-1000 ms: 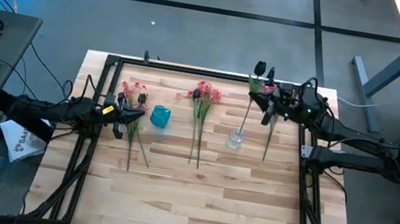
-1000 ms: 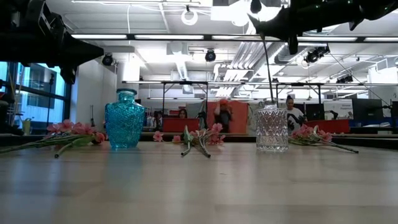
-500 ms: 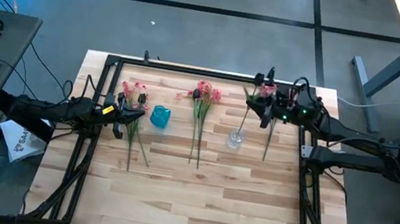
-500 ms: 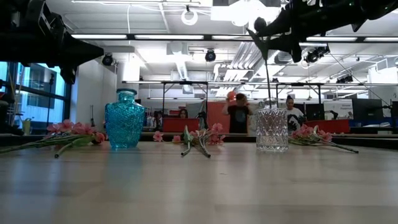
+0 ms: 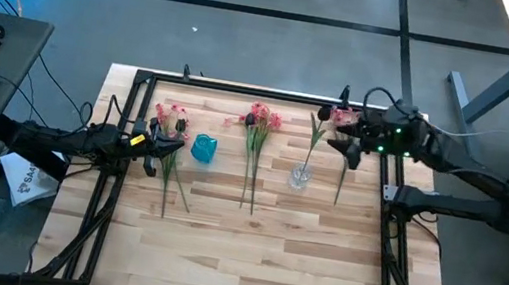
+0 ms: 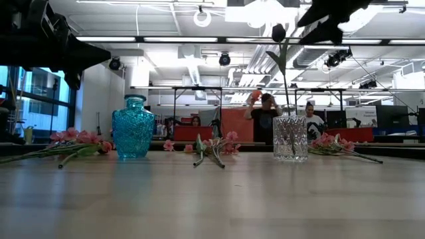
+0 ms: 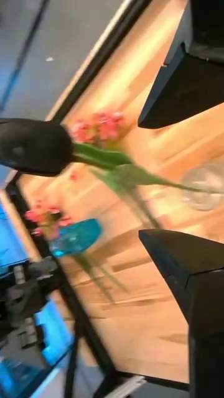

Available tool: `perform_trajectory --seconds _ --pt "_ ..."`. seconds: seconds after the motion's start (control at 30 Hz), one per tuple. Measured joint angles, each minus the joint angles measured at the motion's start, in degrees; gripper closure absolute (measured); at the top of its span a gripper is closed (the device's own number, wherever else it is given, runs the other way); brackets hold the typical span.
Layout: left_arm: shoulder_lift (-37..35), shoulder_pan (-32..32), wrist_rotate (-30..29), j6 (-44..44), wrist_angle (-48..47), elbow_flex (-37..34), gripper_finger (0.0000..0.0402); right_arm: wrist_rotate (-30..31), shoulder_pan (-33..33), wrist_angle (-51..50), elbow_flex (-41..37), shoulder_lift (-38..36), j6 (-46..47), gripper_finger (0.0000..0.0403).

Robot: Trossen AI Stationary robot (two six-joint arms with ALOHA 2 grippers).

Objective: Sort flowers into vase by color
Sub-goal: Put the right black tulip flower into the transparent flower vase

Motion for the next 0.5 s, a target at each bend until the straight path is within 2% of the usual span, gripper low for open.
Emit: perform_trajectory --seconds 0.17,0.27,0.4,0.5 --pt "0.0 0.0 0.0 0.0 0.0 0.0 0.0401 -1.4 0.7 -12.8 3.2 0.0 4.1 0.0128" --pt "0.0 0.0 0.0 0.0 0.0 0.0 0.0401 -6.1 3.7 -16.2 1.9 -0.1 7.5 0.0128" --pt "0.0 0.0 0.0 0.0 0.0 0.0 0.0401 -13.2 11.2 -14.3 -2.4 0.1 15.5 0.0128" --pt "0.0 0.0 0.0 0.0 0.0 0.0 0.0401 -16.4 19.5 -8.0 -6.2 1.2 24.4 0.0128"
